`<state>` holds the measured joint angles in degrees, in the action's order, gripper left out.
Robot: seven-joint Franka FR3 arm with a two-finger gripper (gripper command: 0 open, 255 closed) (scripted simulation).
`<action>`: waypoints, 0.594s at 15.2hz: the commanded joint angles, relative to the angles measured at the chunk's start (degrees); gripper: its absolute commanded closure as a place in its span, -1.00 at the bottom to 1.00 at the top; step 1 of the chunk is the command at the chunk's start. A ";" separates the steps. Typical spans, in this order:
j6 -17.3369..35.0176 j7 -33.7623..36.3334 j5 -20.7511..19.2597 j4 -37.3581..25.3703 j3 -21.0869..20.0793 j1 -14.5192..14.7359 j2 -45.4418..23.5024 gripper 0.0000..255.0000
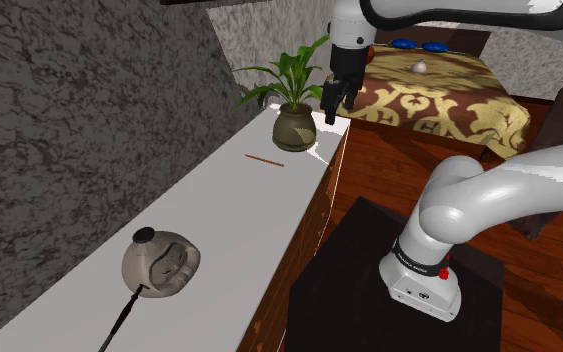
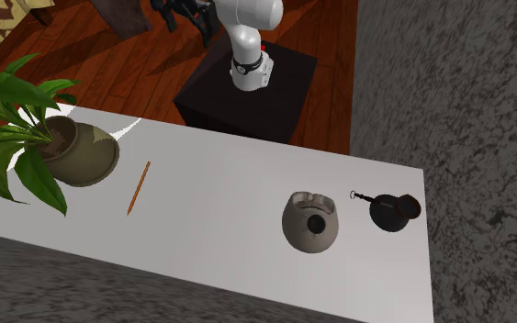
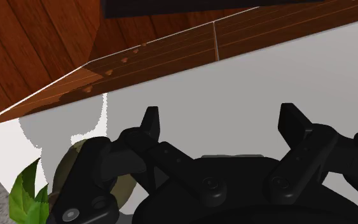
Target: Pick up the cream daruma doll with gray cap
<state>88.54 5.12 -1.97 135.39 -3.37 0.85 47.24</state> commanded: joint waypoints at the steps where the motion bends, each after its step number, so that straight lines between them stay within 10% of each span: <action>1: 0.00 0.00 0.00 0.00 0.00 0.00 0.00 -1.00; 9: 7.49 8.67 5.49 -2.01 -8.00 2.40 -10.48 -1.00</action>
<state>95.16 12.18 2.71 134.54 -9.92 2.89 38.84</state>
